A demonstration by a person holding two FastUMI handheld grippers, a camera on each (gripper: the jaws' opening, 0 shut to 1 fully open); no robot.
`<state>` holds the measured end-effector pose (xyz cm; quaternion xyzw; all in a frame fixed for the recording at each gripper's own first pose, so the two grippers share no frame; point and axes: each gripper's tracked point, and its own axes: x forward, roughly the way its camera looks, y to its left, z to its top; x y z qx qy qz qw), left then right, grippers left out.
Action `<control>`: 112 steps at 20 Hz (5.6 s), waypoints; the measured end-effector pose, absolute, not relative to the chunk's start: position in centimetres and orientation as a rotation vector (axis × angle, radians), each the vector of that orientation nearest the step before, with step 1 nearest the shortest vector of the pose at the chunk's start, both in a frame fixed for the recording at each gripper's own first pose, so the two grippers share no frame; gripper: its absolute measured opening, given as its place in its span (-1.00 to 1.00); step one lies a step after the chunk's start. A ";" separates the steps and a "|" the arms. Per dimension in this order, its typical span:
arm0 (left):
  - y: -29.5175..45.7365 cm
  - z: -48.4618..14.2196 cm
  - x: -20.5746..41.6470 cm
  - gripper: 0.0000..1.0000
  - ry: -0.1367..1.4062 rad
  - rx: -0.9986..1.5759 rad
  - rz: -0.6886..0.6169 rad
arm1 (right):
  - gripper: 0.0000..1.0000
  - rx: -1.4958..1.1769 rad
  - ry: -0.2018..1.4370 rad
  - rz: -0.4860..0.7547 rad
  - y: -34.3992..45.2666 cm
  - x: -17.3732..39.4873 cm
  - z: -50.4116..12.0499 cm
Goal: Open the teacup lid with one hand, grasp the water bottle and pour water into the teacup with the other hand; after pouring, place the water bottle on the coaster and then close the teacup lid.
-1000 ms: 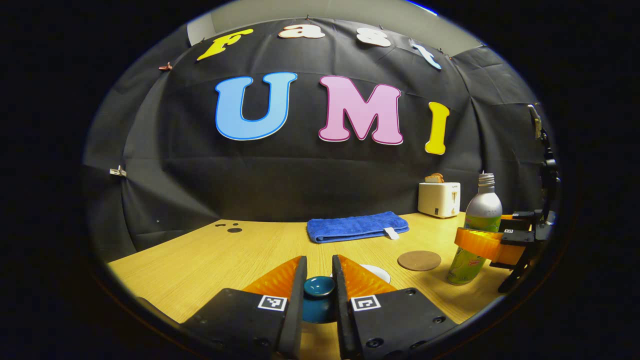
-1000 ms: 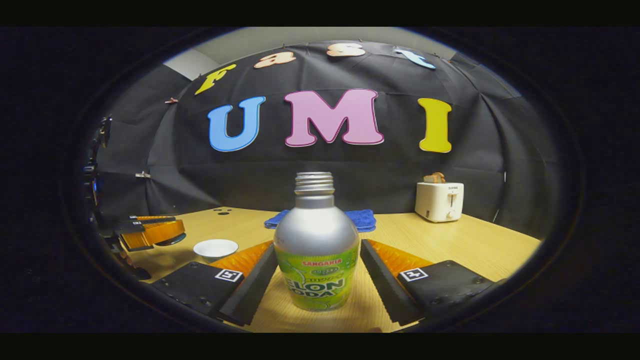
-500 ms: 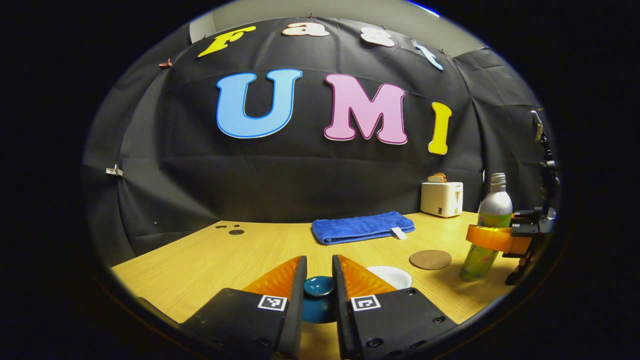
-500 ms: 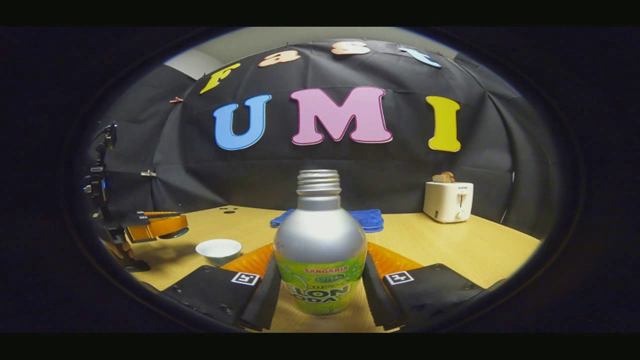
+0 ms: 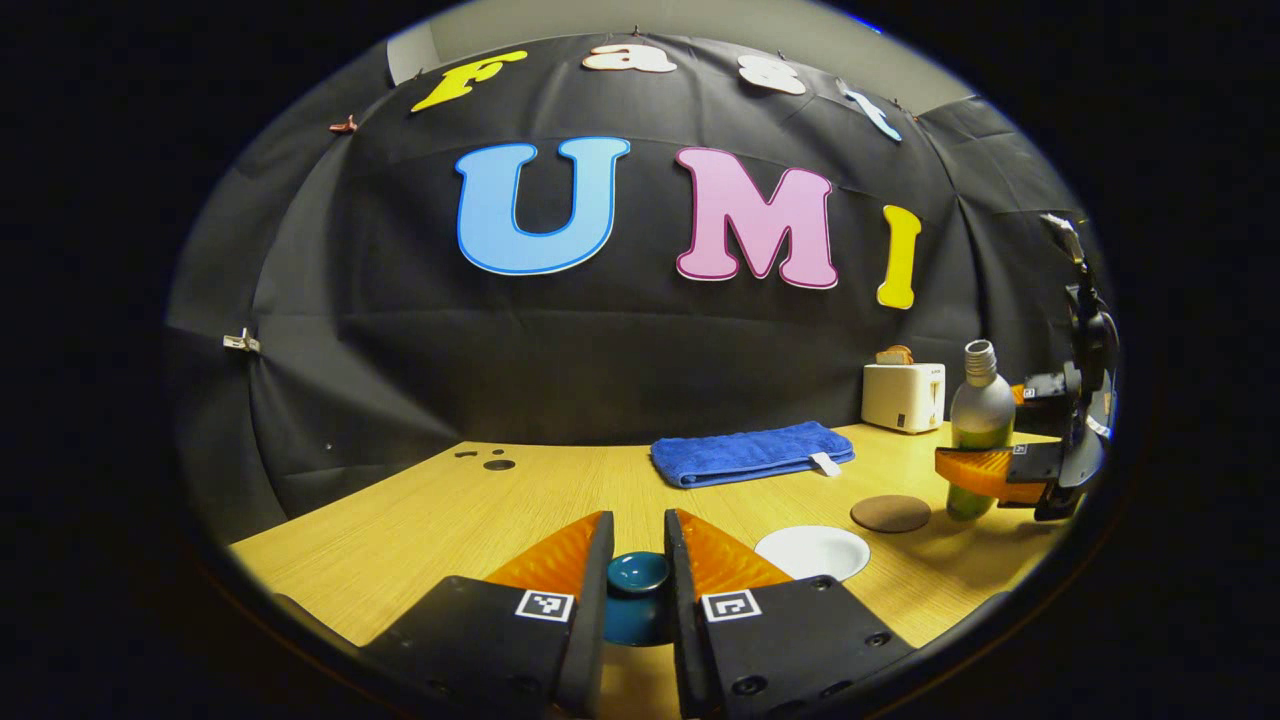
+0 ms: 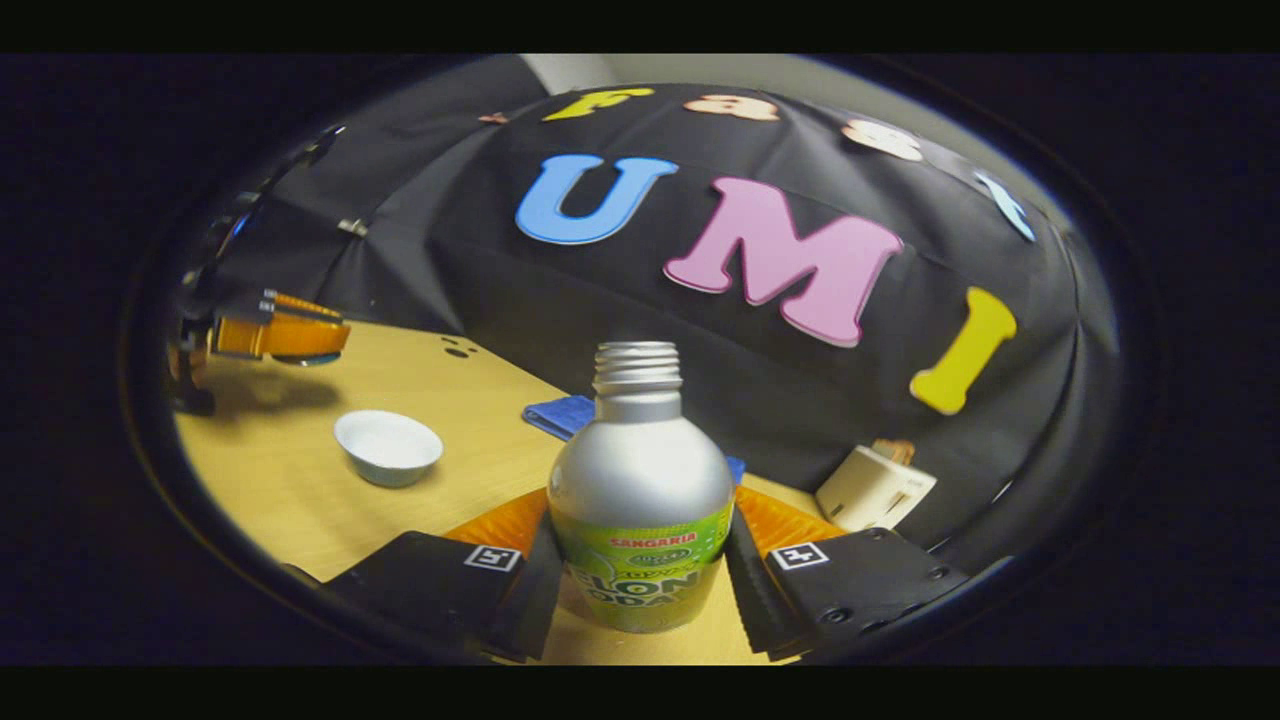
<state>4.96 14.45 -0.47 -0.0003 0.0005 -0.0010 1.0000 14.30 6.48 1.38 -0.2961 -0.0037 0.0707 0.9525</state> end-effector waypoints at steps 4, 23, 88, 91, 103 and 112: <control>14.4 -0.4 4.8 -0.36 0.000 0.000 -0.021 | 0.51 -0.946 -0.110 0.168 8.2 16.9 2.9; 20.0 -0.7 4.6 -0.35 0.003 0.000 0.054 | 0.49 -1.673 -0.353 0.382 15.2 19.3 -1.8; 20.0 -0.6 4.7 -0.35 0.003 0.000 0.053 | 0.48 -2.100 -0.660 0.349 16.7 19.0 2.2; 20.1 -0.6 4.7 -0.35 0.003 0.000 0.053 | 0.48 -2.105 -0.663 0.351 16.9 19.1 2.2; 20.0 -0.7 4.8 -0.30 0.002 0.000 0.053 | 0.48 -2.138 -0.666 0.354 16.6 19.0 1.6; 20.0 -0.6 4.7 -0.30 0.002 0.000 0.053 | 0.48 -2.151 -0.659 0.352 16.5 18.9 1.5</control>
